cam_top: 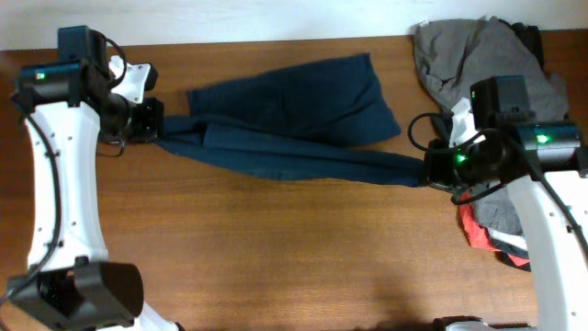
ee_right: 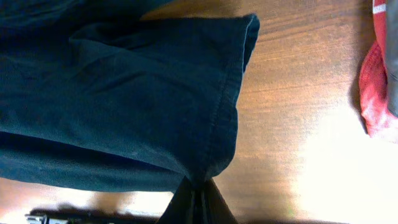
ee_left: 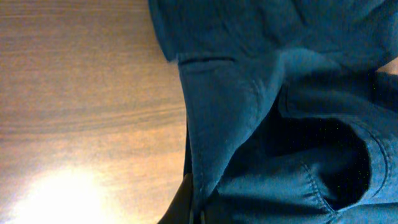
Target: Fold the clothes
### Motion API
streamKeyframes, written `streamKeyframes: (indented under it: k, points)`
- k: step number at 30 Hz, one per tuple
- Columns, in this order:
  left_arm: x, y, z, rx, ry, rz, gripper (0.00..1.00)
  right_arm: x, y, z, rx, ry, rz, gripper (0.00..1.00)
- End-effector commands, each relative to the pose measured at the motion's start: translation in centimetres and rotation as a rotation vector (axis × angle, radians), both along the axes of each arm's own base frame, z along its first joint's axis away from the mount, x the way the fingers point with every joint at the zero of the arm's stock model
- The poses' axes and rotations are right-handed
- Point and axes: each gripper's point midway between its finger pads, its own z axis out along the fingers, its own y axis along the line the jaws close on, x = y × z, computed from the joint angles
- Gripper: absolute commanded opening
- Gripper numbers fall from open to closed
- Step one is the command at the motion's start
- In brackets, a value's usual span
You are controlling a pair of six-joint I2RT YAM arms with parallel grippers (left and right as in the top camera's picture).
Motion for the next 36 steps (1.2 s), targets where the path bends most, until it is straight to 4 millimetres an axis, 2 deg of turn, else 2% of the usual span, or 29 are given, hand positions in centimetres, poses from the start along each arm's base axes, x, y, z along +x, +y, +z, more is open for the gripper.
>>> streamKeyframes:
  k: [1, 4, 7, 12, 14, 20, 25, 30, 33, 36]
  points:
    - [-1.4, 1.6, 2.2, 0.073, -0.045, 0.020, 0.01, -0.9, -1.3, 1.8, -0.058, -0.049, -0.011, 0.04]
    - [-2.1, 1.5, 2.2, 0.072, -0.026, 0.020, 0.01, -1.3, -1.3, 2.5, -0.060, -0.082, -0.003, 0.04]
    - [-2.1, 1.8, 2.0, 0.087, -0.019, 0.026, 0.01, -0.2, -1.7, 3.0, -0.086, -0.140, -0.004, 0.04]
    - [-0.9, 2.0, 1.8, 0.093, -0.062, 0.028, 0.01, 4.6, -2.4, 2.8, -0.126, -0.237, -0.024, 0.04]
    - [-0.2, 2.1, 1.1, 0.092, -0.075, 0.036, 0.01, 7.3, -2.5, 1.6, -0.128, -0.249, -0.021, 0.04]
    - [1.0, 2.4, -1.6, 0.096, -0.076, 0.064, 0.01, 12.2, -2.2, -2.4, -0.122, -0.229, 0.007, 0.04]
    - [2.5, 3.9, -5.3, 0.139, -0.084, 0.161, 0.01, 15.8, -2.0, -5.3, -0.128, -0.246, 0.033, 0.04]
    - [5.0, 4.3, -8.3, 0.148, -0.175, 0.169, 0.01, 19.0, -2.1, -7.2, -0.135, -0.295, 0.037, 0.04]
    - [6.6, 4.5, -8.9, 0.152, -0.255, 0.174, 0.01, 20.8, -1.9, -8.1, -0.138, -0.333, 0.043, 0.04]
    - [8.6, 4.8, -8.2, 0.159, -0.355, 0.180, 0.01, 22.9, -1.5, -9.2, -0.137, -0.378, 0.049, 0.04]
